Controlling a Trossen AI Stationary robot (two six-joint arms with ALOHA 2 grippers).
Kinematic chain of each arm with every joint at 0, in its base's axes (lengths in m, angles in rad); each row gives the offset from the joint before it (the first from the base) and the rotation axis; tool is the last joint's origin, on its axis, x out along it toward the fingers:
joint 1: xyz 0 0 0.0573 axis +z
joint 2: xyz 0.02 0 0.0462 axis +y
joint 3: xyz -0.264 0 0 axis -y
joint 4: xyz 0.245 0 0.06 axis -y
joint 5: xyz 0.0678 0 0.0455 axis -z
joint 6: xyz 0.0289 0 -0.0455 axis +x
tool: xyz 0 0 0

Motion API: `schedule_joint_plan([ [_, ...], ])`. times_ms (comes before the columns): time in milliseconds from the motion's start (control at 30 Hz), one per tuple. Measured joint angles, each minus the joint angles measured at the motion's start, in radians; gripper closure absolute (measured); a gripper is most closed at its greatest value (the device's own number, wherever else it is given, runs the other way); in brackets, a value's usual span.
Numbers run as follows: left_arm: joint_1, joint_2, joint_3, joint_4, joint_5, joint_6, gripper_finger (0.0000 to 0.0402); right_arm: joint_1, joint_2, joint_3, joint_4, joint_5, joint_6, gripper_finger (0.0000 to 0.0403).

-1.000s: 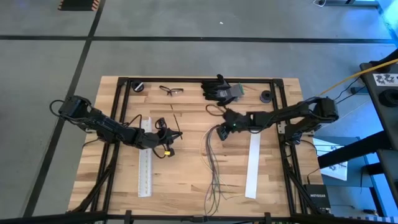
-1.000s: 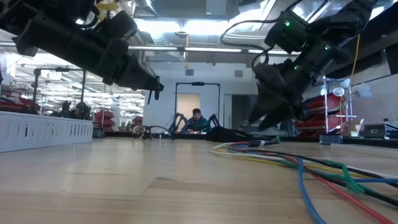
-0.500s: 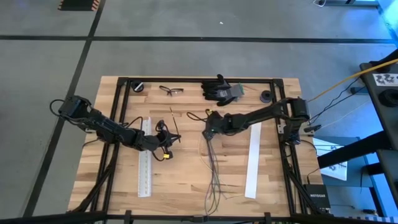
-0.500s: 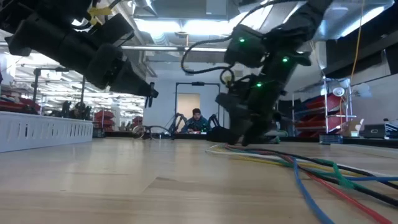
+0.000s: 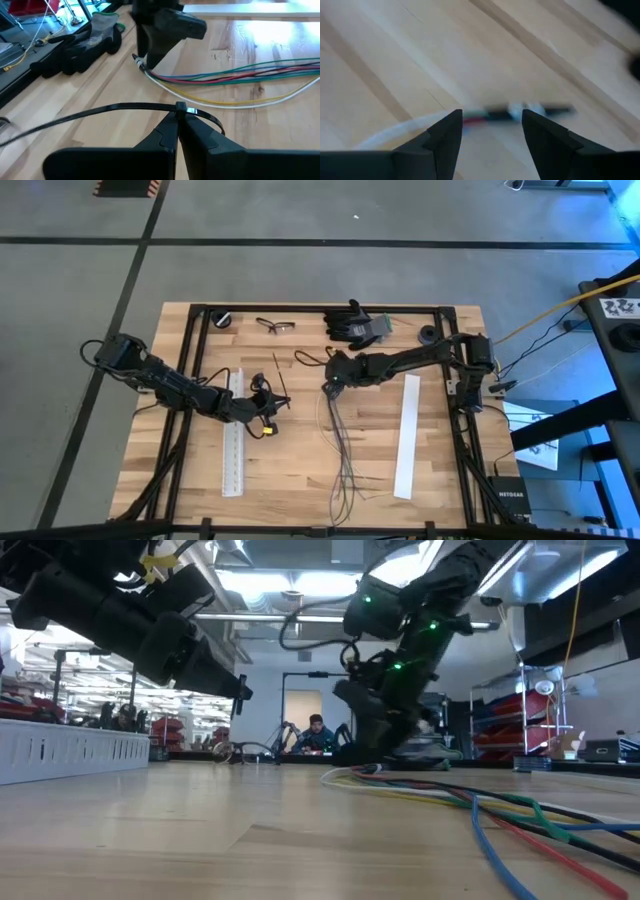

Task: Ziptie cables
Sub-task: Close the zip tie

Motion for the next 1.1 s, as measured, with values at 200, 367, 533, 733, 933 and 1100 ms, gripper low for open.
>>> schedule_joint_plan([
  [200, 0.006, 0.0, 0.0, 0.0, 0.0, 0.004, 0.0402, 0.036, 0.021, -0.016, 0.063, 0.102, 0.062, 0.021],
  [367, 0.007, 0.0, 0.0, -0.004, 0.0, 0.0, 0.0402, 0.031, 0.081, -0.026, 0.148, 0.116, 0.067, 0.021],
  [533, 0.002, 0.0, -0.001, -0.009, 0.0, -0.005, 0.0402, 0.037, 0.099, -0.023, 0.139, 0.134, 0.084, 0.021],
  [733, 0.008, 0.0, -0.001, -0.024, 0.0, -0.007, 0.0402, 0.04, 0.105, -0.029, 0.236, 0.125, -0.067, 0.0243],
  [933, 0.008, 0.0, -0.001, -0.023, 0.0, -0.008, 0.0402, 0.038, 0.104, -0.026, 0.245, 0.034, -0.202, 0.0372],
  [1100, 0.009, 0.001, -0.001, -0.013, 0.0, -0.008, 0.0402, 0.037, 0.091, -0.026, 0.244, -0.042, -0.357, 0.0385],
])
